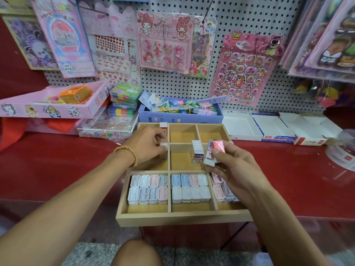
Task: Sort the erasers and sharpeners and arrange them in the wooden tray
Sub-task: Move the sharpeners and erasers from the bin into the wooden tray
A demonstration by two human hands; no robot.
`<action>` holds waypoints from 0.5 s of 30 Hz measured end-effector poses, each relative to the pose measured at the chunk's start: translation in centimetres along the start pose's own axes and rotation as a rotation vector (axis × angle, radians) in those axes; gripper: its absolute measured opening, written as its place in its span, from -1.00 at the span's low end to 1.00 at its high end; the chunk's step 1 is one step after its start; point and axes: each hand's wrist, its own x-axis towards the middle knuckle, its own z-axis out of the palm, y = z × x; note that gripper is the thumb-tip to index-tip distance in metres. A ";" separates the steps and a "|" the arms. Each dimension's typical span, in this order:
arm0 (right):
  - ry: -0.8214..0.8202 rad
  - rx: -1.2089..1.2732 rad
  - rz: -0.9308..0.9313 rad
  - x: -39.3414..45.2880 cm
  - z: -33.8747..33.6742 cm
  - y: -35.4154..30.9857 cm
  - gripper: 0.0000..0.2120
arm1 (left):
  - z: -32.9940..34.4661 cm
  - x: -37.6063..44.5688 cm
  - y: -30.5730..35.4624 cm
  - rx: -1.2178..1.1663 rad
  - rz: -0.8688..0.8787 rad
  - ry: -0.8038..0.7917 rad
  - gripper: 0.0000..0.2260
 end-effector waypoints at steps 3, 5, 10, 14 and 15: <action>0.006 -0.029 -0.018 -0.4 0.0 -0.1 -0.76 | -0.8 -0.5 2.3 -0.424 -0.046 0.108 -0.91; 0.006 -0.026 -0.037 -0.6 0.2 -0.3 -0.77 | -1.4 -1.1 4.8 -0.657 -0.014 0.000 -0.84; -0.017 0.011 -0.075 -1.2 0.4 -0.8 -0.80 | -0.5 -2.2 9.1 -0.509 0.188 -0.220 -0.61; 0.035 0.052 -0.096 -1.6 -0.1 -1.0 -0.88 | 0.0 -1.9 9.3 -0.478 0.198 -0.185 -0.67; 0.065 0.056 -0.102 -1.6 -0.4 -1.0 -0.92 | 0.0 -1.7 9.1 -0.473 0.198 -0.186 -0.70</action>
